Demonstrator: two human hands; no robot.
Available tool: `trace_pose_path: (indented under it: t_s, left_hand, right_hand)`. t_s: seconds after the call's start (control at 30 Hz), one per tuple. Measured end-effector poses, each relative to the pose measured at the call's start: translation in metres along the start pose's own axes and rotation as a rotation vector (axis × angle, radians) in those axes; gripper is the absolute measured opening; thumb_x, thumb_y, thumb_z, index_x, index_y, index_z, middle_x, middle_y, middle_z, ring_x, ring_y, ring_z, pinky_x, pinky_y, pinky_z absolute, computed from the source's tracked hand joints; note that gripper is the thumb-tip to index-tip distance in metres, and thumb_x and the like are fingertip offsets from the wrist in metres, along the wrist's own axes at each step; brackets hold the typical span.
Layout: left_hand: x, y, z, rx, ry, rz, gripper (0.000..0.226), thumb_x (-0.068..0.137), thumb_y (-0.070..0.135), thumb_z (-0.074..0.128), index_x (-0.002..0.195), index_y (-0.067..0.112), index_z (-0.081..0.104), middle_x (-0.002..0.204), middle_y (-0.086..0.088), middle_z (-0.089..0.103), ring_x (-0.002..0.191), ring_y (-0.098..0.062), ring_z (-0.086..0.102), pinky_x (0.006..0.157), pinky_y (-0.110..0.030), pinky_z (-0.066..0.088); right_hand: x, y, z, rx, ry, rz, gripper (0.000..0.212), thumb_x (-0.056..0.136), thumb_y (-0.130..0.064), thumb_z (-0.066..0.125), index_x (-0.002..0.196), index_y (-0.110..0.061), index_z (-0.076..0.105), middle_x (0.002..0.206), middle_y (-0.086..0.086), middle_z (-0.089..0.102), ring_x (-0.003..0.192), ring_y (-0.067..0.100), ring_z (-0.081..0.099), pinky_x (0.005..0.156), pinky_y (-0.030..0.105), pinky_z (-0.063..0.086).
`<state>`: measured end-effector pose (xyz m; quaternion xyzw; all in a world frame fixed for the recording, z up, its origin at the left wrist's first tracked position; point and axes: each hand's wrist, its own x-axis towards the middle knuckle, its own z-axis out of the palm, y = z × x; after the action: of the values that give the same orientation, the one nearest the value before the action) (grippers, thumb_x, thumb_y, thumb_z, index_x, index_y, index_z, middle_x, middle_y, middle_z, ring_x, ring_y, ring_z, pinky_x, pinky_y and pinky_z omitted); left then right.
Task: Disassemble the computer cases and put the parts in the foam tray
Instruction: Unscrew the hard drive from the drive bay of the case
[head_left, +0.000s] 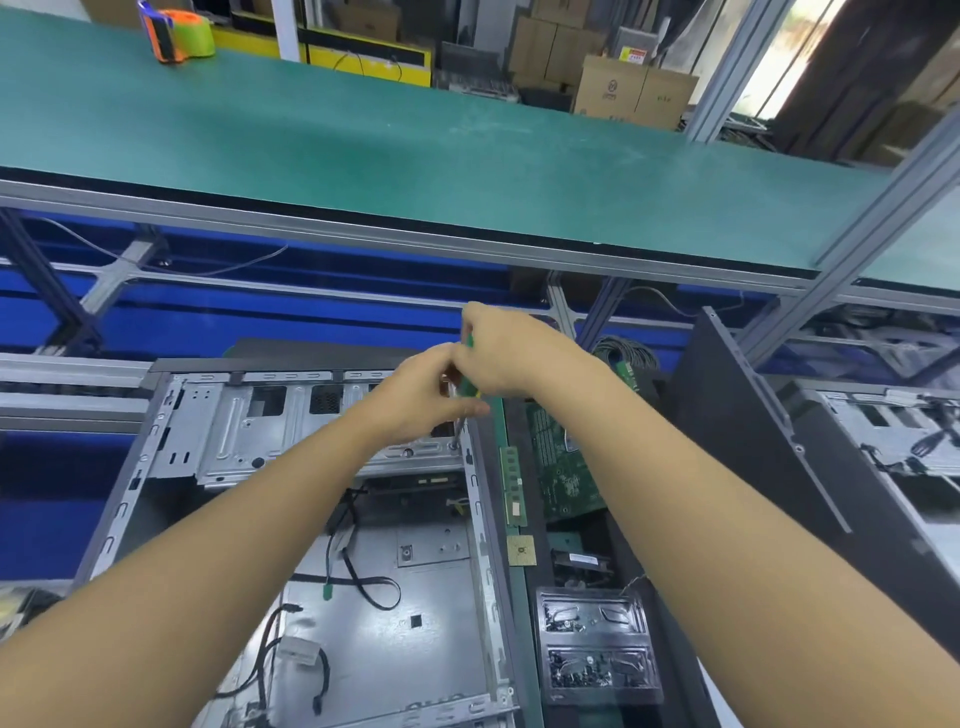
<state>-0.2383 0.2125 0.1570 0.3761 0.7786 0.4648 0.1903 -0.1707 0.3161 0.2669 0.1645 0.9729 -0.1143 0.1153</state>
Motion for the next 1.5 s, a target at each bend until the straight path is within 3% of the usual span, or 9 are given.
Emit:
trace_pose_path:
  t_s: [0.17,0.33,0.5,0.63,0.8,0.93,1.1,1.3,1.5]
  left_hand:
    - [-0.005,-0.004,-0.014,-0.227,-0.113,-0.002,0.027,0.089,0.003,0.07,0.105,0.025,0.065,0.101,0.006,0.075,0.095,-0.008,0.07,0.084,-0.021,0.055]
    - [0.003,-0.002,-0.003,0.018,0.002,-0.035,0.033,0.078,0.027,0.083,0.096,0.02,0.056,0.088,-0.007,0.063,0.076,-0.022,0.059,0.07,-0.038,0.052]
    - [-0.003,-0.005,-0.001,-0.121,-0.117,0.046,0.041,0.084,0.017,0.079,0.101,0.046,0.057,0.096,0.031,0.065,0.09,0.008,0.06,0.078,-0.009,0.044]
    - [-0.005,-0.012,-0.005,-0.267,-0.086,0.019,0.037,0.085,-0.001,0.073,0.099,0.032,0.064,0.091,0.022,0.073,0.09,0.003,0.067,0.08,-0.014,0.051]
    - [0.001,-0.005,0.004,0.055,0.052,-0.046,0.04,0.07,0.03,0.089,0.092,0.017,0.059,0.077,0.005,0.06,0.064,-0.005,0.054,0.059,-0.02,0.045]
    - [-0.002,-0.002,0.002,-0.019,-0.103,0.047,0.036,0.082,0.026,0.081,0.101,0.042,0.055,0.097,0.028,0.061,0.09,0.006,0.058,0.075,-0.015,0.048]
    - [-0.006,-0.008,-0.013,-0.327,-0.119,0.002,0.034,0.09,-0.007,0.064,0.103,0.024,0.068,0.097,0.015,0.076,0.097,-0.002,0.069,0.086,-0.018,0.052]
    - [0.002,-0.004,-0.005,-0.085,-0.089,0.026,0.029,0.091,0.012,0.069,0.087,0.04,0.063,0.093,0.008,0.068,0.086,-0.006,0.063,0.079,-0.03,0.051]
    - [0.003,-0.008,0.002,-0.022,-0.052,0.064,0.029,0.085,0.019,0.077,0.104,0.03,0.059,0.108,0.002,0.058,0.09,0.0,0.055,0.085,-0.027,0.048]
  right_hand:
    - [-0.003,0.001,-0.009,0.022,-0.133,-0.087,0.021,0.094,-0.015,0.055,0.111,-0.027,0.05,0.126,0.007,0.039,0.095,0.031,0.051,0.075,0.038,0.049]
    - [-0.007,-0.002,-0.003,-0.004,0.025,0.078,0.06,0.1,-0.061,0.035,0.135,-0.013,0.038,0.109,0.005,0.045,0.093,0.031,0.053,0.074,0.041,0.043]
    - [-0.005,-0.002,-0.004,-0.035,-0.017,-0.012,0.02,0.103,-0.029,0.043,0.119,-0.017,0.047,0.111,0.008,0.059,0.084,0.025,0.055,0.068,0.036,0.044]
    - [-0.005,0.003,-0.013,-0.005,-0.123,-0.107,0.013,0.092,-0.014,0.052,0.098,-0.026,0.053,0.112,0.003,0.05,0.071,0.016,0.051,0.055,0.03,0.039]
    - [-0.005,0.001,-0.005,-0.032,0.004,0.051,0.062,0.097,-0.063,0.041,0.134,-0.013,0.04,0.096,0.004,0.049,0.082,0.026,0.054,0.059,0.036,0.037]
    - [-0.002,-0.002,0.0,-0.092,0.057,0.029,0.031,0.105,-0.039,0.042,0.116,-0.011,0.047,0.091,0.006,0.056,0.07,0.022,0.05,0.055,0.035,0.036]
    - [-0.004,0.002,-0.015,-0.086,-0.155,-0.116,0.015,0.094,-0.014,0.053,0.102,-0.026,0.051,0.119,0.005,0.042,0.072,0.02,0.053,0.059,0.032,0.042]
    - [-0.005,0.002,-0.004,-0.059,0.014,0.076,0.065,0.097,-0.064,0.039,0.136,-0.013,0.04,0.116,0.01,0.049,0.091,0.029,0.05,0.066,0.039,0.04]
    - [-0.001,0.003,-0.001,-0.094,0.031,-0.01,0.008,0.101,-0.017,0.047,0.107,-0.011,0.047,0.114,0.012,0.054,0.086,0.03,0.052,0.065,0.037,0.043]
